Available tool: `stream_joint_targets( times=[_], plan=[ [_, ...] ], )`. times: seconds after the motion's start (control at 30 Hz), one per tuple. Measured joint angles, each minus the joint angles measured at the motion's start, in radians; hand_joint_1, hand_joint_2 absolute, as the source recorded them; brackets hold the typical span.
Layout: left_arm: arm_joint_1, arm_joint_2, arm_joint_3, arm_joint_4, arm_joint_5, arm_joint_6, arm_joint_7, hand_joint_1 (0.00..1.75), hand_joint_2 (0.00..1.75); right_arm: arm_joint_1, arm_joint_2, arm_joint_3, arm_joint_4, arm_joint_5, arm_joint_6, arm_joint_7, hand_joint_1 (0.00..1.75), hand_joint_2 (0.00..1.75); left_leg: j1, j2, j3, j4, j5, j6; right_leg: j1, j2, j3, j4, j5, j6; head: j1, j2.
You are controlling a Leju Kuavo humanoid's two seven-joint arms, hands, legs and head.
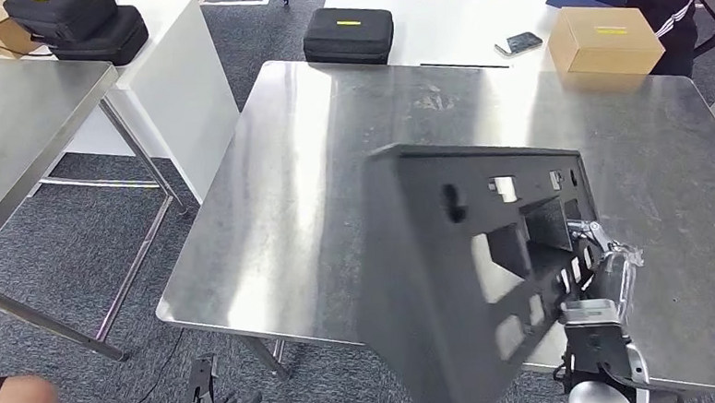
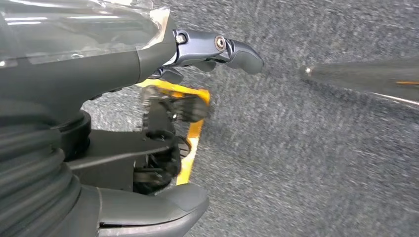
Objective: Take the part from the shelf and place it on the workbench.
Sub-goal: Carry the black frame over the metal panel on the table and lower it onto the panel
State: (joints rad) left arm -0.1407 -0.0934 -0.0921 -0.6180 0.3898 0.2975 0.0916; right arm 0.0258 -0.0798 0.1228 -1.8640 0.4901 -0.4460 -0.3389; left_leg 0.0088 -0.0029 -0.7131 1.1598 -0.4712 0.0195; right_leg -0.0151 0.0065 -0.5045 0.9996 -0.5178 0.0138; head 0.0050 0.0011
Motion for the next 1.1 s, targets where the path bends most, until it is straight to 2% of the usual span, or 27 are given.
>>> stream_joint_targets(
  times=[0.07, 0.13, 0.2, 0.23, 0.27, 0.3, 0.37, 0.4, 0.43, 0.47, 0.5, 0.53, 0.57, 0.6, 0.67, 0.7, 0.83, 0.9, 1.0, 1.1],
  plan=[
    [-0.007, 0.004, -0.011, 0.011, 0.019, -0.01, 0.004, 0.0, 1.75, -0.058, -0.019, 0.038, 0.055, 0.127, -0.075, 0.019, 1.75, 1.75, -0.005, 0.001, 0.03, -0.1, 0.054, 0.011, 0.004, 0.004, 0.012, 0.0, -0.014, 0.01, 0.001, 0.0],
    [-0.015, 0.006, -0.024, 0.021, 0.029, -0.013, 0.007, 0.0, 1.75, -0.118, -0.036, 0.078, 0.112, 0.226, -0.121, 0.042, 1.75, 1.75, -0.012, 0.001, 0.039, -0.119, 0.052, 0.019, 0.007, 0.006, 0.012, -0.003, -0.022, 0.021, 0.001, 0.0],
    [-0.023, 0.006, -0.036, 0.026, 0.033, -0.012, 0.007, 0.0, 1.75, -0.163, -0.052, 0.11, 0.154, 0.265, -0.134, 0.056, 1.75, 1.75, -0.01, -0.001, 0.051, -0.132, 0.061, 0.028, 0.008, 0.004, 0.012, -0.003, -0.03, 0.032, 0.001, 0.0],
    [-0.027, 0.007, -0.041, 0.028, 0.035, -0.012, 0.007, 0.0, 1.75, -0.18, -0.059, 0.123, 0.169, 0.27, -0.138, 0.059, 1.75, 1.75, -0.008, -0.002, 0.058, -0.14, 0.062, 0.033, 0.008, 0.002, 0.004, 0.016, -0.04, 0.035, 0.002, 0.0],
    [-0.031, 0.007, -0.044, 0.03, 0.037, -0.012, 0.007, 0.0, 1.75, -0.194, -0.066, 0.132, 0.182, 0.272, -0.142, 0.061, 1.75, 1.75, -0.005, -0.003, 0.065, -0.146, 0.062, 0.038, 0.008, 0.001, -0.017, 0.058, -0.056, 0.036, 0.002, 0.0],
    [-0.034, 0.007, -0.048, 0.032, 0.039, -0.012, 0.006, 0.0, 1.75, -0.204, -0.072, 0.139, 0.192, 0.272, -0.145, 0.063, 1.75, 1.75, -0.005, -0.004, 0.069, -0.149, 0.059, 0.042, 0.005, 0.0, -0.054, 0.123, -0.076, 0.036, 0.003, 0.0],
    [-0.036, 0.007, -0.055, 0.037, 0.041, -0.012, 0.006, 0.0, 1.75, -0.214, -0.083, 0.15, 0.211, 0.272, -0.148, 0.068, 1.75, 1.75, -0.005, -0.007, 0.072, -0.149, 0.053, 0.047, 0.002, 0.0, -0.145, 0.256, -0.107, 0.041, 0.003, 0.0],
    [-0.035, 0.007, -0.058, 0.04, 0.042, -0.012, 0.006, 0.0, 1.75, -0.215, -0.087, 0.154, 0.219, 0.273, -0.149, 0.069, 1.75, 1.75, -0.005, -0.009, 0.074, -0.149, 0.049, 0.046, 0.0, 0.0, -0.176, 0.285, -0.102, 0.049, 0.003, 0.0],
    [-0.035, 0.008, -0.059, 0.042, 0.042, -0.012, 0.006, 0.0, 1.75, -0.215, -0.091, 0.158, 0.225, 0.273, -0.149, 0.07, 1.75, 1.75, -0.004, -0.011, 0.078, -0.149, 0.045, 0.045, -0.002, 0.0, -0.185, 0.27, -0.079, 0.06, 0.003, 0.0],
    [-0.035, 0.008, -0.061, 0.044, 0.042, -0.012, 0.006, 0.0, 1.75, -0.216, -0.094, 0.162, 0.23, 0.273, -0.149, 0.07, 1.75, 1.75, -0.003, -0.013, 0.084, -0.148, 0.041, 0.042, -0.006, -0.001, -0.174, 0.217, -0.042, 0.073, 0.003, 0.0],
    [-0.035, 0.008, -0.062, 0.045, 0.042, -0.012, 0.006, 0.0, 1.75, -0.218, -0.097, 0.165, 0.233, 0.273, -0.15, 0.07, 1.75, 1.75, -0.002, -0.016, 0.089, -0.148, 0.036, 0.038, -0.009, -0.002, -0.149, 0.14, 0.001, 0.085, 0.004, 0.0],
    [-0.036, 0.008, -0.063, 0.046, 0.042, -0.012, 0.006, 0.0, 1.75, -0.221, -0.098, 0.167, 0.237, 0.273, -0.15, 0.07, 1.75, 1.75, -0.004, -0.017, 0.094, -0.146, 0.032, 0.032, -0.009, -0.004, -0.123, 0.073, 0.037, 0.09, 0.004, 0.0],
    [-0.036, 0.008, -0.064, 0.046, 0.042, -0.012, 0.006, 0.0, 1.75, -0.223, -0.1, 0.17, 0.24, 0.273, -0.151, 0.07, 1.75, 1.75, -0.006, -0.019, 0.096, -0.145, 0.027, 0.028, -0.01, -0.005, -0.103, 0.025, 0.06, 0.086, 0.005, 0.0],
    [-0.036, 0.009, -0.064, 0.047, 0.042, -0.012, 0.006, 0.0, 1.75, -0.225, -0.101, 0.172, 0.243, 0.273, -0.151, 0.071, 1.75, 1.75, -0.008, -0.02, 0.096, -0.143, 0.024, 0.029, -0.01, -0.006, -0.093, 0.002, 0.071, 0.08, 0.004, 0.0],
    [-0.036, 0.011, -0.065, 0.049, 0.043, -0.012, 0.006, 0.0, 1.75, -0.228, -0.102, 0.175, 0.248, 0.275, -0.153, 0.072, 1.75, 1.75, -0.011, -0.019, 0.097, -0.142, 0.021, 0.039, -0.009, -0.004, -0.09, -0.002, 0.074, 0.066, 0.001, 0.0],
    [-0.036, 0.011, -0.065, 0.05, 0.044, -0.011, 0.006, 0.0, 1.75, -0.23, -0.103, 0.176, 0.251, 0.284, -0.155, 0.075, 1.75, 1.75, -0.01, -0.019, 0.098, -0.143, 0.021, 0.044, -0.008, -0.003, -0.09, -0.002, 0.074, 0.065, 0.0, 0.0],
    [-0.039, 0.012, -0.072, 0.053, 0.051, -0.012, 0.01, 0.0, 1.75, -0.264, -0.106, 0.194, 0.279, 0.382, -0.172, 0.122, 1.75, 1.75, -0.008, -0.014, 0.103, -0.151, 0.023, 0.043, -0.003, 0.003, -0.09, -0.001, 0.073, 0.062, 0.0, 0.0],
    [-0.045, 0.011, -0.082, 0.055, 0.057, -0.015, 0.015, 0.0, 1.75, -0.303, -0.106, 0.209, 0.318, 0.446, -0.174, 0.159, 1.75, 1.75, -0.008, -0.012, 0.105, -0.153, 0.024, 0.037, -0.002, 0.005, -0.09, -0.001, 0.073, 0.06, 0.0, 0.0],
    [-0.062, 0.01, -0.104, 0.065, 0.074, -0.023, 0.021, 0.0, 1.75, -0.392, -0.106, 0.239, 0.415, 0.568, -0.174, 0.226, 1.75, 1.75, -0.005, -0.012, 0.105, -0.155, 0.025, 0.018, 0.001, 0.005, -0.091, 0.0, 0.073, 0.05, 0.0, 0.0],
    [-0.08, 0.009, -0.125, 0.08, 0.09, -0.031, 0.029, 0.0, 1.75, -0.496, -0.1, 0.269, 0.542, 0.632, -0.156, 0.279, 1.75, 1.75, -0.005, -0.012, 0.105, -0.155, 0.026, 0.012, 0.002, 0.005, -0.091, 0.0, 0.074, 0.047, 0.0, 0.0]
  ],
)
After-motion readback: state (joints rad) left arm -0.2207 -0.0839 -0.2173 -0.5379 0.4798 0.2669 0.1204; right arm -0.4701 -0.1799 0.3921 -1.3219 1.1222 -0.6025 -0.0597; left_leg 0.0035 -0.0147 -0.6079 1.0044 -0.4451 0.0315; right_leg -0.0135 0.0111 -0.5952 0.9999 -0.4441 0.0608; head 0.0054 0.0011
